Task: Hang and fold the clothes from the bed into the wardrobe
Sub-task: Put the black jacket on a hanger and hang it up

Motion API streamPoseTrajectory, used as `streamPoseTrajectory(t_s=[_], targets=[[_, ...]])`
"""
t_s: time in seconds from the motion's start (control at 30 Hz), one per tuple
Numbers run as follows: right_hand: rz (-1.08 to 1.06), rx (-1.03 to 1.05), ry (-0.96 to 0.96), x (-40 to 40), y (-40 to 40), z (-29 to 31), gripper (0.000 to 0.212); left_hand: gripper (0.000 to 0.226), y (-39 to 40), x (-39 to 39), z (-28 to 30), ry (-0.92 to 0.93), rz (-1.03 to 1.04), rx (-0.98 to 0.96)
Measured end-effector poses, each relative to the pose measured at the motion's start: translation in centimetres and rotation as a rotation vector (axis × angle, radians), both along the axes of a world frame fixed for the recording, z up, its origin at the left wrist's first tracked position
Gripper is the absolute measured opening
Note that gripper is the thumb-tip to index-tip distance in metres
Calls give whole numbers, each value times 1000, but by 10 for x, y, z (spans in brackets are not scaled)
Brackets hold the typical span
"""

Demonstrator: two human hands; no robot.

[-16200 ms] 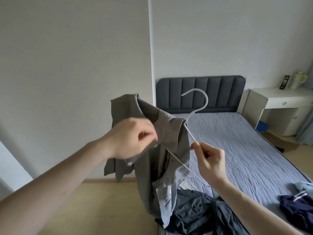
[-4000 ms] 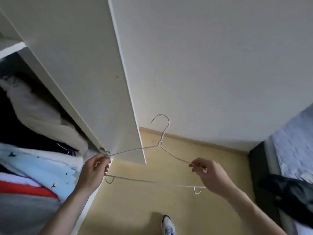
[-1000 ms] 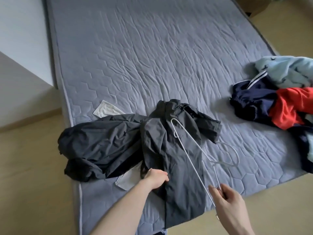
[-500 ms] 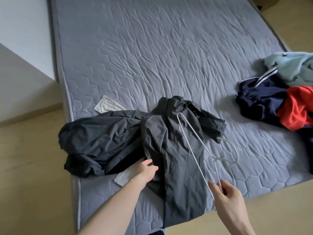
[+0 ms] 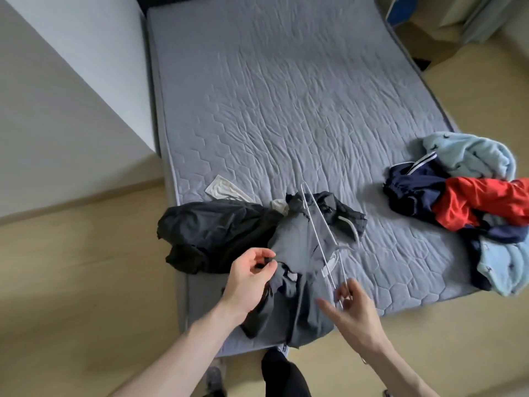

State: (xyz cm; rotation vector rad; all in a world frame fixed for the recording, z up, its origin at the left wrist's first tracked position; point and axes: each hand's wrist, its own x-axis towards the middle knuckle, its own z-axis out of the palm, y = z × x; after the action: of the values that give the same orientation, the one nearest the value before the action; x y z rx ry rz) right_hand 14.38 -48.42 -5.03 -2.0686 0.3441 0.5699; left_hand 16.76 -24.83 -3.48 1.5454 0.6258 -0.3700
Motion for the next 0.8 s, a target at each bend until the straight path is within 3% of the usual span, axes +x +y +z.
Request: streamPoseTrajectory(t_s=[0.2, 0.3, 0.43, 0.63, 0.8], targets=[[210, 124, -31, -58, 86, 97, 84, 21, 29, -43, 141, -103, 23, -211], [135, 115, -164, -79, 130, 137, 80, 27, 44, -64, 189, -150, 40, -354], [-63, 171, -353, -81, 162, 172, 50, 22, 85, -76, 234, -249, 32, -434], [-199, 257, -526, -58, 190, 243, 41, 11, 164, -89, 246, -427, -110, -243], [-263, 336, -585, -47, 211, 290, 28, 43, 214, -125, 221, -346, -423, 188]])
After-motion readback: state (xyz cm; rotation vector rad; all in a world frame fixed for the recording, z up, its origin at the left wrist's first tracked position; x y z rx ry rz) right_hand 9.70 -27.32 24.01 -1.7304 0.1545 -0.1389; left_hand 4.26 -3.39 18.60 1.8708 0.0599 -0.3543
